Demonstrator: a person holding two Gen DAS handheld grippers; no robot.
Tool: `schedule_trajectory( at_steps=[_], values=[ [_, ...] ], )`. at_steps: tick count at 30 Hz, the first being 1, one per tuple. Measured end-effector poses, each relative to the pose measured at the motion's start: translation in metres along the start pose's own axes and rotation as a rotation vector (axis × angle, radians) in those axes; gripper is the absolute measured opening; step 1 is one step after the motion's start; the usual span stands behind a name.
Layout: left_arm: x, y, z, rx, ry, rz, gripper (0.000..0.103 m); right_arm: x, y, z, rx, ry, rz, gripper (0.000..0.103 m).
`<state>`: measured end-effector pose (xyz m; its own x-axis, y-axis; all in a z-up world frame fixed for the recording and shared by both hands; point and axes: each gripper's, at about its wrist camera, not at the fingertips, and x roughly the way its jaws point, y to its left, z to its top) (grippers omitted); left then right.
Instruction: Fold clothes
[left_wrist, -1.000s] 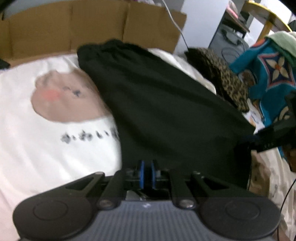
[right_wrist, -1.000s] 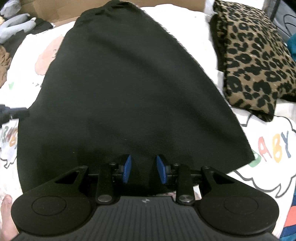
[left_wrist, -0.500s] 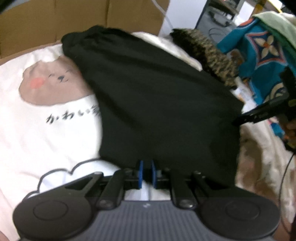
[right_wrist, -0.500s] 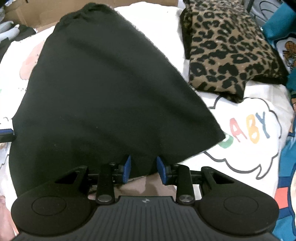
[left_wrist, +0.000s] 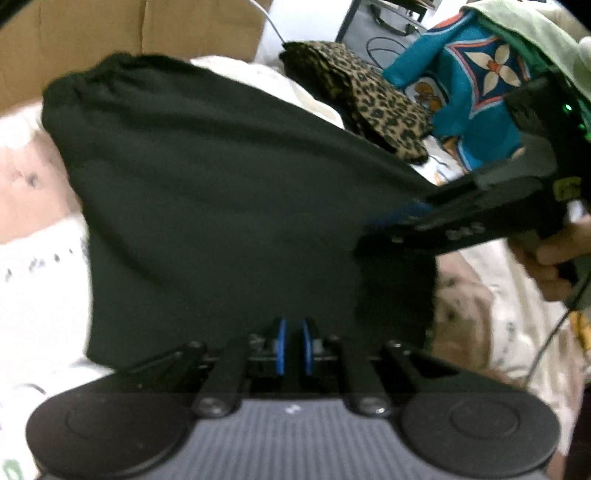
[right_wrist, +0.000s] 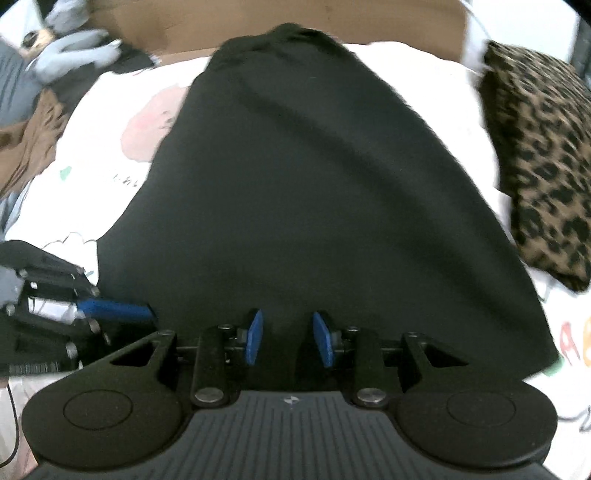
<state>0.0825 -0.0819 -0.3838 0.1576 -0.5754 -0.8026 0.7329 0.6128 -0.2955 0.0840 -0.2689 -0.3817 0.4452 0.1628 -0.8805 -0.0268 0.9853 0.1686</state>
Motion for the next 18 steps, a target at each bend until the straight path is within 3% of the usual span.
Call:
schedule_trajectory(
  at_steps=[5,8,11,18],
  values=[
    [0.004,-0.016,-0.017,-0.002,0.023,-0.021,0.010,0.008,0.013,-0.017,-0.073,0.054,-0.013,0.039],
    [0.005,-0.018,-0.022,-0.035,0.052,-0.078,0.010,0.005,0.014,-0.031,-0.096,0.086,-0.016,0.039],
    [0.003,-0.030,-0.025,0.026,0.057,-0.070,0.010,0.000,0.010,-0.038,-0.073,0.094,-0.007,0.039],
    [-0.026,-0.014,-0.022,-0.074,0.054,-0.034,0.010,-0.010,0.007,-0.039,-0.046,0.103,-0.002,0.038]
  ],
)
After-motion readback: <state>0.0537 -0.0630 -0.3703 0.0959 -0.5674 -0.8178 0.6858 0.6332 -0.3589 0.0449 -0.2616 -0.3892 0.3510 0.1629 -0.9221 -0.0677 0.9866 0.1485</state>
